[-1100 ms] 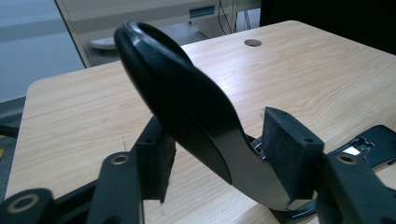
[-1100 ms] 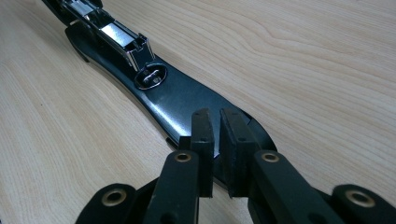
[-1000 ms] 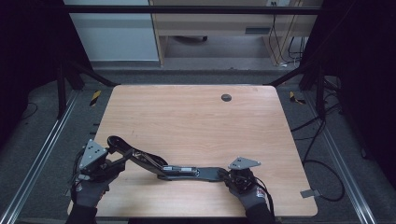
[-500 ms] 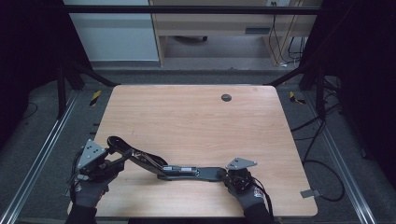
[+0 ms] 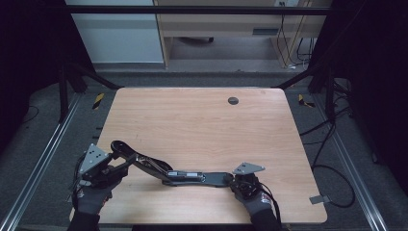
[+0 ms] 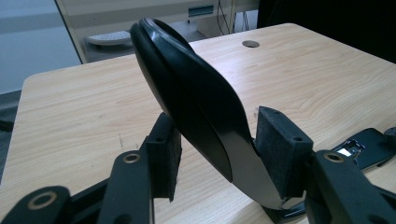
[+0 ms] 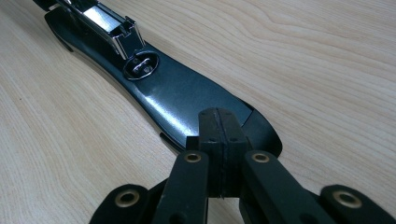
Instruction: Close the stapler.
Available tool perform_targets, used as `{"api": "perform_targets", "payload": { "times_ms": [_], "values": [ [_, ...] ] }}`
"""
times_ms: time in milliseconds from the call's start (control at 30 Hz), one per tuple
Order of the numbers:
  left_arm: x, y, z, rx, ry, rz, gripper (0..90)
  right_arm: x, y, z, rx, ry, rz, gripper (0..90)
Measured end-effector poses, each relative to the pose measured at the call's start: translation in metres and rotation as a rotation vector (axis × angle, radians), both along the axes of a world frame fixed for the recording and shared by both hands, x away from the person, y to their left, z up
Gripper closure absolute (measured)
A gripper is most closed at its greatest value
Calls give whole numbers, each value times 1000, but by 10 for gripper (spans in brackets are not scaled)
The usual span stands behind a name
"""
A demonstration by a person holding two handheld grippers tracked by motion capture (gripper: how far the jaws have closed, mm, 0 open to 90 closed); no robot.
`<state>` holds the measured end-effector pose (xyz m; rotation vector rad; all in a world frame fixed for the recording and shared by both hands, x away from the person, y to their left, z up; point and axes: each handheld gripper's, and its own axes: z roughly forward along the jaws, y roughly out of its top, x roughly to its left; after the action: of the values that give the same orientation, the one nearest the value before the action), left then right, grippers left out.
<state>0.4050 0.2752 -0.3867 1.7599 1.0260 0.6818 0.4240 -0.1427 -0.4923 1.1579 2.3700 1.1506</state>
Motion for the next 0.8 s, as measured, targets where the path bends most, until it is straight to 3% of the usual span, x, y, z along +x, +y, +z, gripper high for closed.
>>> {"api": "perform_targets", "payload": {
  "times_ms": [433,800],
  "values": [
    [0,-2,2,3,4,-6,515,1,-1,0,3,-1,4,900],
    [-5,-10,7,14,-16,-19,525,1,-1,0,5,-2,2,900]
  ]
}}
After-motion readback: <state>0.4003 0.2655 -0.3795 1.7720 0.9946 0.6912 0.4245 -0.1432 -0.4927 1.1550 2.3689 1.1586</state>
